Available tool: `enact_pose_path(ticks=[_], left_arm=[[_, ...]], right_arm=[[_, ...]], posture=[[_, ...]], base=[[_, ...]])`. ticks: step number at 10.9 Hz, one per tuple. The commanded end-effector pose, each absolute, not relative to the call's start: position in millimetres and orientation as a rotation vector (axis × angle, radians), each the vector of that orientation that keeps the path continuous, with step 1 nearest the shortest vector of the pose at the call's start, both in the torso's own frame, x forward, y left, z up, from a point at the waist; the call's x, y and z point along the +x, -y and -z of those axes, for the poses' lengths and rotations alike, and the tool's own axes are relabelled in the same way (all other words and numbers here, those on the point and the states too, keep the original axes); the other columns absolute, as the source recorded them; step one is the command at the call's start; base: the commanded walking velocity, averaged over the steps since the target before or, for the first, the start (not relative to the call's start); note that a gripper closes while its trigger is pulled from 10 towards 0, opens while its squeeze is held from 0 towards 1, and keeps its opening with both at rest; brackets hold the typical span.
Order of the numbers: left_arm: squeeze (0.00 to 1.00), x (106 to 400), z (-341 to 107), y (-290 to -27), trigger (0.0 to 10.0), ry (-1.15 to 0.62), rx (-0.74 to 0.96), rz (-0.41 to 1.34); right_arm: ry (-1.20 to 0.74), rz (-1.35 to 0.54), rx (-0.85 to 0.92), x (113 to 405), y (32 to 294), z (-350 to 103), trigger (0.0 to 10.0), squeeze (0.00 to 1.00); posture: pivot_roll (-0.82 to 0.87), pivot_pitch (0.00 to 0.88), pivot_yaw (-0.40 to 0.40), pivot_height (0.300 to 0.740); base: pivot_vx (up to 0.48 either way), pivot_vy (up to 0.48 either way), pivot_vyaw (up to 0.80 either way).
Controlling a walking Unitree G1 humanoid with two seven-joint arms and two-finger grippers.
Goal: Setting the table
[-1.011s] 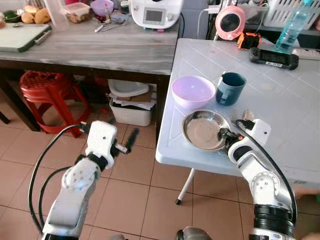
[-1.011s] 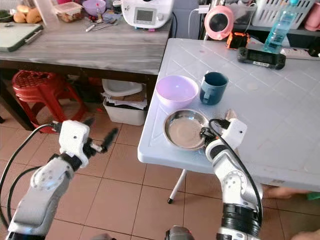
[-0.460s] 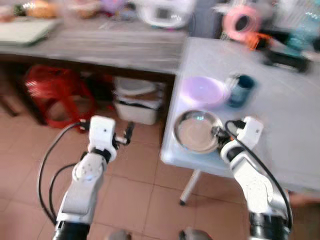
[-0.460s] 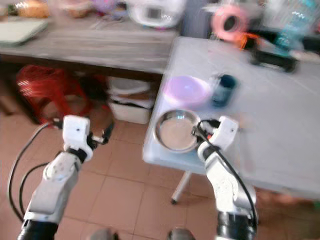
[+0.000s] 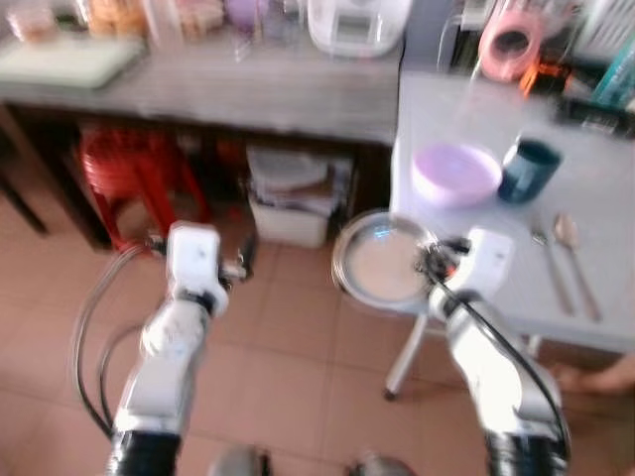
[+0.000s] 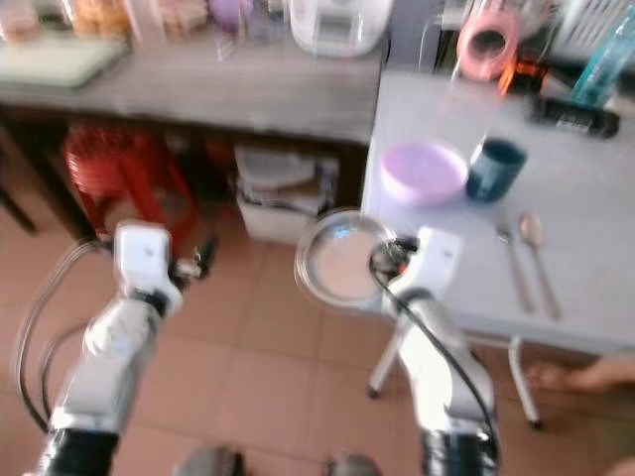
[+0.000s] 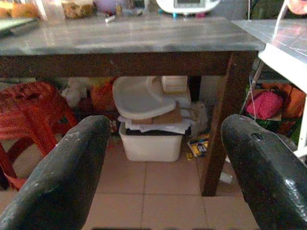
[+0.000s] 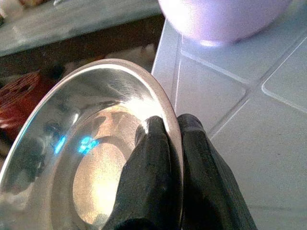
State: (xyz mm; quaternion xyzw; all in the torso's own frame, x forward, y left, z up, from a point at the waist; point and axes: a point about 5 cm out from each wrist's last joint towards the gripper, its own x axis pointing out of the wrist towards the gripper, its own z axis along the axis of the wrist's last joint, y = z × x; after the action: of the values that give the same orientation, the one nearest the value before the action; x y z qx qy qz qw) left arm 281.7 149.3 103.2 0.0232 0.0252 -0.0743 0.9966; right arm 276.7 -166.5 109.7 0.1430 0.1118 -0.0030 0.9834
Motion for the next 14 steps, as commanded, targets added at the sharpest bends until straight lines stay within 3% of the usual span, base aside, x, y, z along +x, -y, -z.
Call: enact_pose_path(ticks=[1, 5, 14], left_arm=[[0.0, 282.0, -102.7, -157.5, 10.0, -0.052, 0.068, 0.122], [0.0, 290.5, -109.9, -151.4, 10.0, 0.001, 0.092, 0.11], [0.0, 291.2, -113.8, -145.9, 10.0, 0.033, 0.073, 0.134]], right_arm=[[-0.195, -0.021, 0.283, 278.6, 159.8, -113.2, 10.0, 0.0], [-0.108, -0.027, 0.189, 280.6, 160.7, -121.3, 10.0, 0.0], [-0.043, -0.037, 0.137, 286.0, 159.7, -127.0, 10.0, 0.0]], posture=[[-0.05, 0.0, -0.022, 0.74], [-0.05, 0.0, -0.014, 0.74], [-0.05, 0.0, -0.004, 0.74]], base=[[0.0, 0.442, 0.0], [0.181, 0.368, 0.0], [0.45, 0.0, 0.0]])
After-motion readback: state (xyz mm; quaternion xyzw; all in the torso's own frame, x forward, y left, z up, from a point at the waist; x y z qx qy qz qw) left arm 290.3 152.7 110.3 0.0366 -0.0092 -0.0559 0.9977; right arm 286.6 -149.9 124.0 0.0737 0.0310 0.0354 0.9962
